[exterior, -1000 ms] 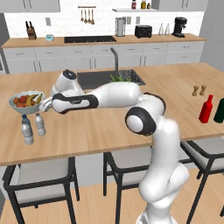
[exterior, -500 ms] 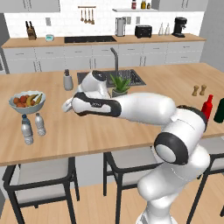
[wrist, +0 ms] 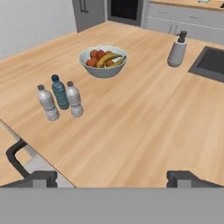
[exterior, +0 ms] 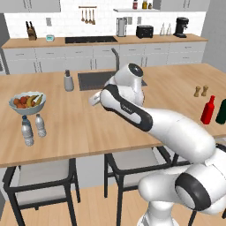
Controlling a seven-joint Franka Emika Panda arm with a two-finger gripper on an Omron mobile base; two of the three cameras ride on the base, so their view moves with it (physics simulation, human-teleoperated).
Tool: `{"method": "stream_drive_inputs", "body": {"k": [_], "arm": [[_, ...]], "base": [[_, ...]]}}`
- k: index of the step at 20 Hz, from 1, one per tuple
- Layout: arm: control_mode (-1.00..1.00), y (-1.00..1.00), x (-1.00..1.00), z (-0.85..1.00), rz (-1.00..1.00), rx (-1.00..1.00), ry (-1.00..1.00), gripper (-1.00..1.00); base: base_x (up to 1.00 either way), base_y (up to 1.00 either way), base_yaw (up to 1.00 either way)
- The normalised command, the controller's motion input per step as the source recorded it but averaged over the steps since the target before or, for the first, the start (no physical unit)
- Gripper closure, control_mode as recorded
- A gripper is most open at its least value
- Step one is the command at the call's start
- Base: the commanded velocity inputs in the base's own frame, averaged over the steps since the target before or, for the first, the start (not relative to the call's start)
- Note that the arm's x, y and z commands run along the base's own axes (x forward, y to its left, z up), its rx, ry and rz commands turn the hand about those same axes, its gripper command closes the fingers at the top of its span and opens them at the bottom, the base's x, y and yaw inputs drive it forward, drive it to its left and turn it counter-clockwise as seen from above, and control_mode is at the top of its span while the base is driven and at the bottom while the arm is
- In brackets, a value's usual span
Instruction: Move the plastic bottles in the middle to the plastics group, and the glass bottles in the middle to the glass group.
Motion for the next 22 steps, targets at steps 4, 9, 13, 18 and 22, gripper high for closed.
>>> {"method": "stream_drive_inputs", "body": {"k": [4, 9, 13, 18, 22], "arm": [[-1.0, -1.0, -0.05, 0.47, -0.25, -0.05, 0.07, -1.0], [-1.0, -1.0, -0.03, 0.07, -0.35, -0.05, 0.13, -1.0], [-1.0, -1.0, -0.05, 0.0, -0.38, -0.02, 0.15, -1.0], [-1.0, -0.9, 0.0, 0.0, -0.32, 0.0, 0.18, -1.0], [-1.0, -0.45, 0.02, -0.21, -0.06, 0.0, 0.14, -1.0]], "base": [[0.0, 0.0, 0.0], [0.0, 0.0, 0.0], [0.0, 0.0, 0.0], [0.0, 0.0, 0.0], [0.0, 0.0, 0.0]]}}
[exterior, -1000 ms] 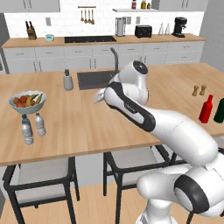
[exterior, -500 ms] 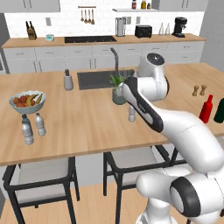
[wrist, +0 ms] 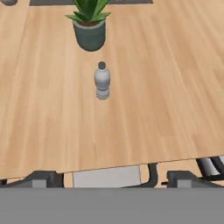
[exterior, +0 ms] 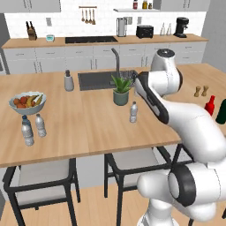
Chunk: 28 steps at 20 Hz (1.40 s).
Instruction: Move the plastic bottles in the middle to the plastics group, and the glass bottles in the middle to the glass group.
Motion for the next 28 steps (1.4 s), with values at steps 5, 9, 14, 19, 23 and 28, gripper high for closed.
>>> {"method": "stream_drive_inputs", "body": {"k": [5, 9, 14, 19, 23, 28], "arm": [[-1.0, -0.11, 0.42, -0.65, 0.0, 0.0, 0.11, -1.0], [-1.0, 0.0, 0.63, -0.96, 0.05, 0.0, 0.12, -1.0], [-1.0, -0.03, 0.55, -0.5, 0.07, 0.0, 0.01, -1.0], [-1.0, -0.15, 0.56, 0.0, 0.07, 0.01, 0.0, -1.0], [-1.0, -0.1, 0.18, 0.01, 0.07, 0.01, 0.0, -1.0], [-1.0, 0.11, 0.22, -0.19, 0.11, 0.0, -0.02, -1.0]], "base": [[0.0, 0.0, 0.0], [0.0, 0.0, 0.0], [0.0, 0.0, 0.0], [0.0, 0.0, 0.0], [0.0, 0.0, 0.0], [0.0, 0.0, 0.0]]}}
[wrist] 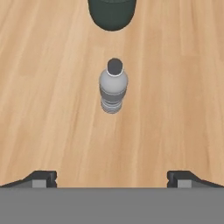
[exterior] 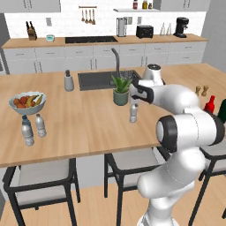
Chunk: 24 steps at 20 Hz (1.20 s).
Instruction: Move the plastic bottles in the middle to the plastics group, and the glass bottles in the middle to the glass group.
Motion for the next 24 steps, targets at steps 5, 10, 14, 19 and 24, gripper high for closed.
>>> {"method": "stream_drive_inputs", "body": {"k": [5, 10, 14, 19, 24], "arm": [[-1.0, 0.09, 0.31, -0.3, 0.09, 0.0, -0.08, -1.0], [-1.0, 0.0, 0.41, -0.2, 0.02, 0.0, 0.0, -1.0], [-1.0, 0.0, 0.22, -0.2, 0.0, 0.0, 0.0, -1.0], [-1.0, 0.0, 0.3, -0.08, 0.0, 0.0, 0.0, -1.0], [-1.0, 0.0, 0.17, -0.17, 0.0, 0.0, 0.0, -1.0]], "base": [[0.0, 0.0, 0.0], [0.0, 0.0, 0.0], [0.0, 0.0, 0.0], [0.0, 0.0, 0.0], [0.0, 0.0, 0.0]]}}
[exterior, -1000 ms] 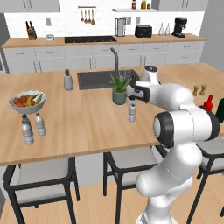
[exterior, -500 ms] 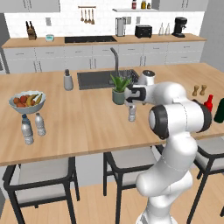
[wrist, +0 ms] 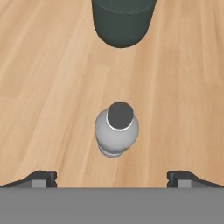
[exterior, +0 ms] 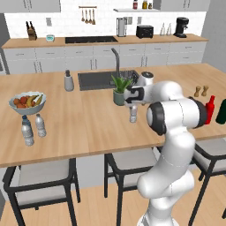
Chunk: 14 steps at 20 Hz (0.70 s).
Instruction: Move the plastic bottles in the middle to the plastics group, and the glass bottles in the middle to the glass group.
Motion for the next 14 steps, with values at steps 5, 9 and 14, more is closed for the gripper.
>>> {"method": "stream_drive_inputs", "body": {"k": [5, 9, 14], "arm": [[-1.0, 0.0, 0.09, -0.26, 0.0, 0.0, 0.02, -1.0], [-1.0, 0.0, 0.09, -0.18, 0.0, 0.0, 0.0, -1.0], [-1.0, 0.0, 0.18, 0.0, 0.0, 0.0, 0.0, -1.0]], "base": [[0.0, 0.0, 0.0], [0.0, 0.0, 0.0], [0.0, 0.0, 0.0]]}}
